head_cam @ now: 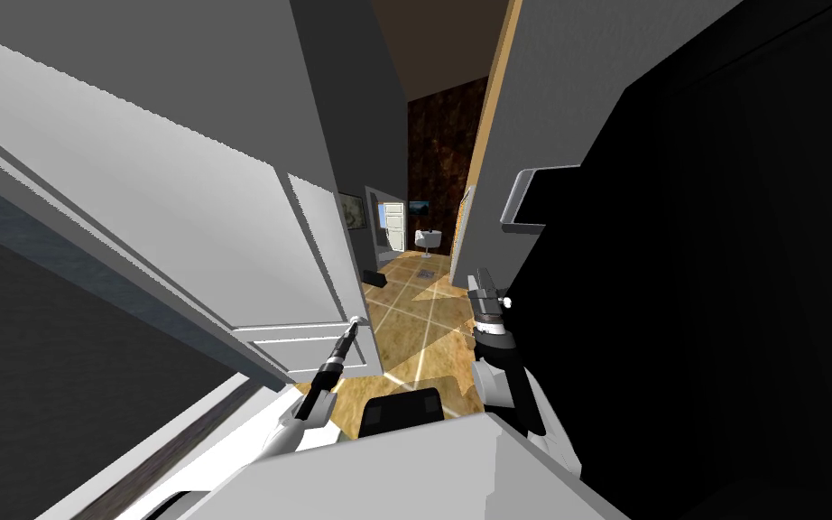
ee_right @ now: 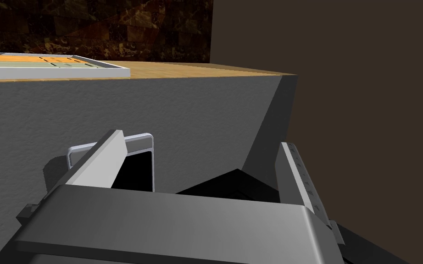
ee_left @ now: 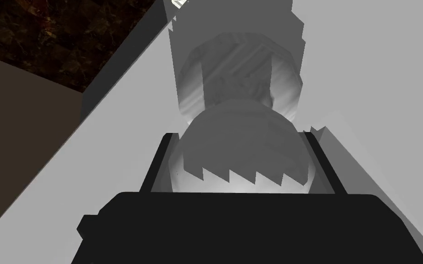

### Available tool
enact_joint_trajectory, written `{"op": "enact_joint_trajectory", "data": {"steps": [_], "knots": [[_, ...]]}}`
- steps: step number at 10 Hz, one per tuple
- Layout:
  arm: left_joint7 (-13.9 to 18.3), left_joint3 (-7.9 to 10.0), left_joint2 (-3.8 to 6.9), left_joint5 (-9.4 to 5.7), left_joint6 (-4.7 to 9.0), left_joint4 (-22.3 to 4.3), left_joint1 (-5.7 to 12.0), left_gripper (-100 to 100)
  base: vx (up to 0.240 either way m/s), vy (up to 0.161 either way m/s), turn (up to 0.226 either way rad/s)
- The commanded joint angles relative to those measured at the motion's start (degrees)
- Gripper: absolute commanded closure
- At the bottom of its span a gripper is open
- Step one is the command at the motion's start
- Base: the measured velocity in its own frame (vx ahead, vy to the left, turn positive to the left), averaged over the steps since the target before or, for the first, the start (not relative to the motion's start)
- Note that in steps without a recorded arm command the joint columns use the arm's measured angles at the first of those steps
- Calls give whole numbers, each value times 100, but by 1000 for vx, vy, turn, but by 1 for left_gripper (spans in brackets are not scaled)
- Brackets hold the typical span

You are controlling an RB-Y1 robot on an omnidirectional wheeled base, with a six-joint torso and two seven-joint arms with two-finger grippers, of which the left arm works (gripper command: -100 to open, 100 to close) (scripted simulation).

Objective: Push the door open

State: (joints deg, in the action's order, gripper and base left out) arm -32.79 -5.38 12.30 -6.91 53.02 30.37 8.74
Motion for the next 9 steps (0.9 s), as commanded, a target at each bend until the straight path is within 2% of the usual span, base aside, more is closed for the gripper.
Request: {"op": "enact_joint_trajectory", "data": {"steps": [1, 2, 3, 4, 5, 9], "knots": [[234, 32, 34, -58, -6, 30, 9, 100, 50, 3, 8], [429, 24, 7, -119, -12, 35, 16, 100, 49, 5, 30], [472, 24, 7, -119, -12, 35, 16, 100, 41, -4, 9], [694, 16, -20, -181, -17, 40, 23, 100, 50, -5, 32], [710, 16, -20, -181, -17, 40, 23, 100, 42, 6, 11], [1384, -10, -104, -372, -36, 56, 45, 100, 54, 3, 27]]}}
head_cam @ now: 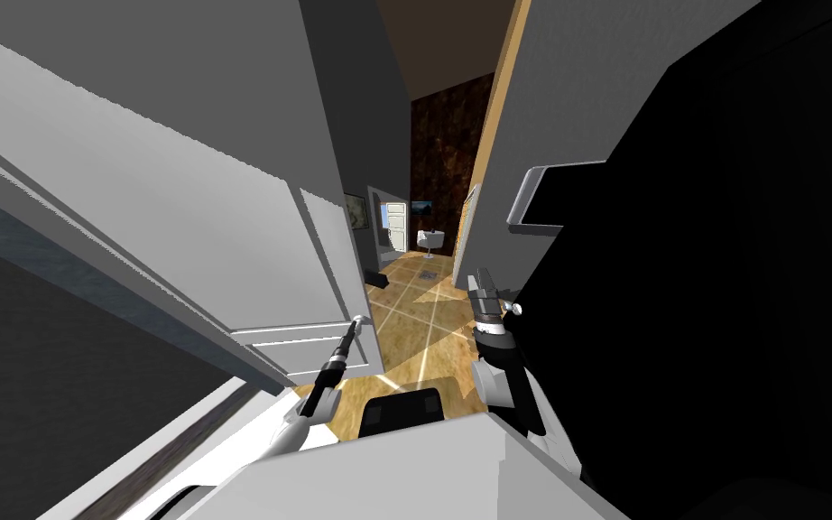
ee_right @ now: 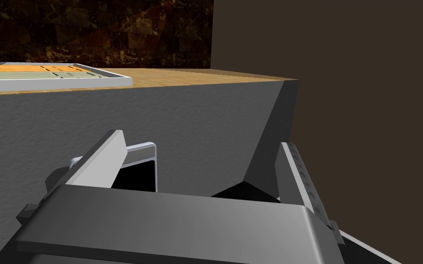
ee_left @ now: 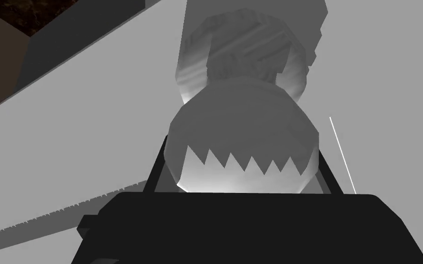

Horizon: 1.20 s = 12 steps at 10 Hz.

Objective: Push the door open

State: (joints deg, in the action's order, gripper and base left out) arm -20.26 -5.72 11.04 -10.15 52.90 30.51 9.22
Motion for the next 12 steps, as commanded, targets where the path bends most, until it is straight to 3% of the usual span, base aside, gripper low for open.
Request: {"op": "enact_joint_trajectory", "data": {"steps": [1, 3, 6, 12], "knots": [[173, 24, 22, -48, -24, 41, -3, 100, 52, -4, 10], [553, 6, -36, -179, -37, 52, 12, 100, 57, 0, 36], [890, -3, -66, -245, -43, 57, 19, 100, 52, 2, 18], [1835, -39, -190, -514, -69, 80, 50, 100, 57, 1, 28]]}}
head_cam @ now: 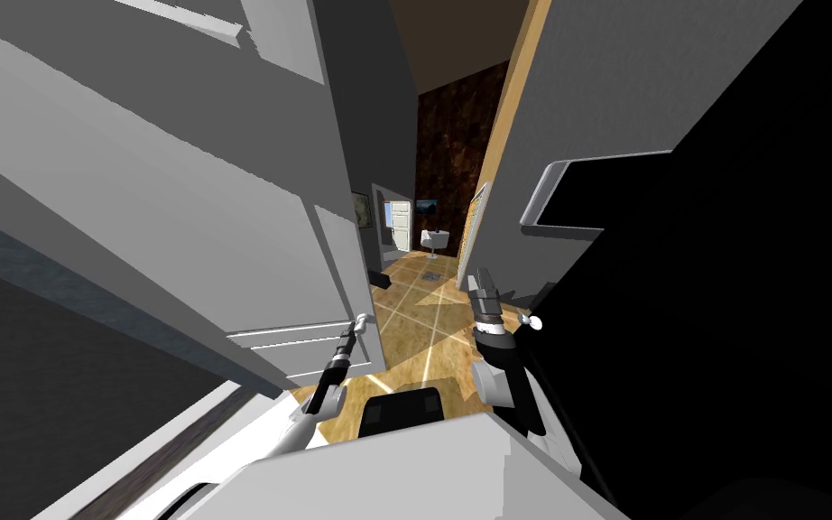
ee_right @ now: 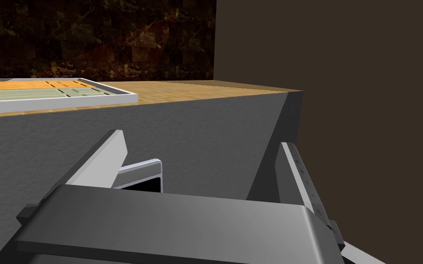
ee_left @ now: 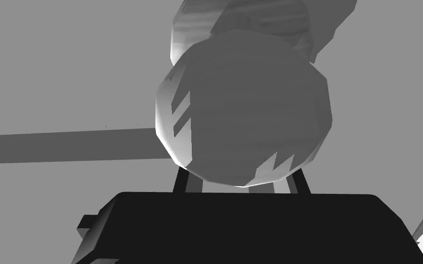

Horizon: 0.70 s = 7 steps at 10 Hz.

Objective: Push the door open

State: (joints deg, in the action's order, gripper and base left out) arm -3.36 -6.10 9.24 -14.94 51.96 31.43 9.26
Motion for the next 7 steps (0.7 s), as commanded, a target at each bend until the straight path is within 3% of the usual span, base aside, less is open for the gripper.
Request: {"op": "enact_joint_trajectory", "data": {"steps": [1, 2, 3, 7], "knots": [[158, -2, -10, -35, 25, -12, 46, 100, 43, 3, 23], [387, -11, -42, -102, 19, -7, 54, 100, 48, 4, 36], [415, -40, -35, -146, -20, 45, -15, -100, 9, 15, -4], [942, -174, -94, -366, -22, 150, -69, -100, -44, 24, -29]]}}
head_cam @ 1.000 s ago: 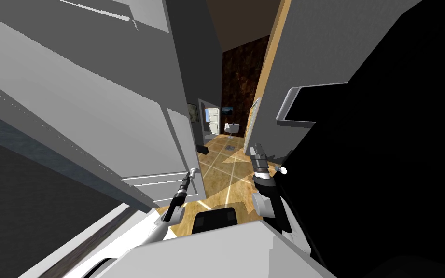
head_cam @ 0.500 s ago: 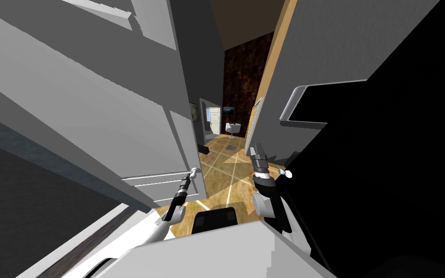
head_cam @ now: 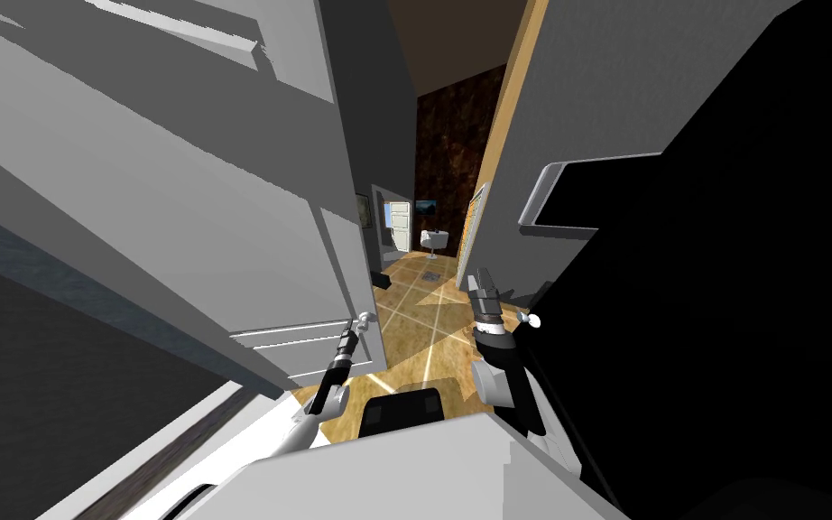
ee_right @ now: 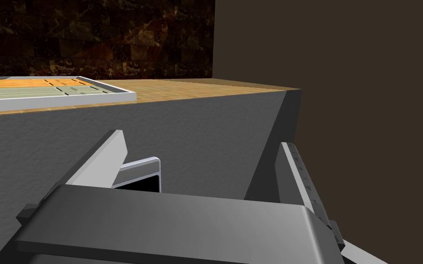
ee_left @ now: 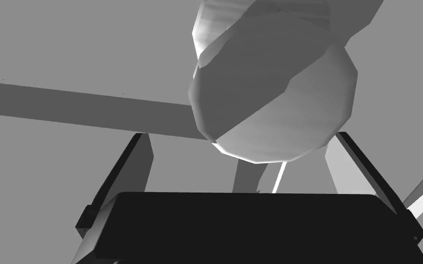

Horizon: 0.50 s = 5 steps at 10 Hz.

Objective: Push the door open

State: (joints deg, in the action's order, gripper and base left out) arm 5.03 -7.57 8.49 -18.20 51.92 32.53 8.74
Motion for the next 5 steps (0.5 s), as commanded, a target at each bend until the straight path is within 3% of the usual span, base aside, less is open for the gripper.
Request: {"op": "enact_joint_trajectory", "data": {"steps": [1, 5], "knots": [[286, -73, -42, -118, -18, 78, -35, -100, -55, 22, -30], [888, -230, -116, -377, -20, 201, -98, -100, -41, 26, -26]]}}
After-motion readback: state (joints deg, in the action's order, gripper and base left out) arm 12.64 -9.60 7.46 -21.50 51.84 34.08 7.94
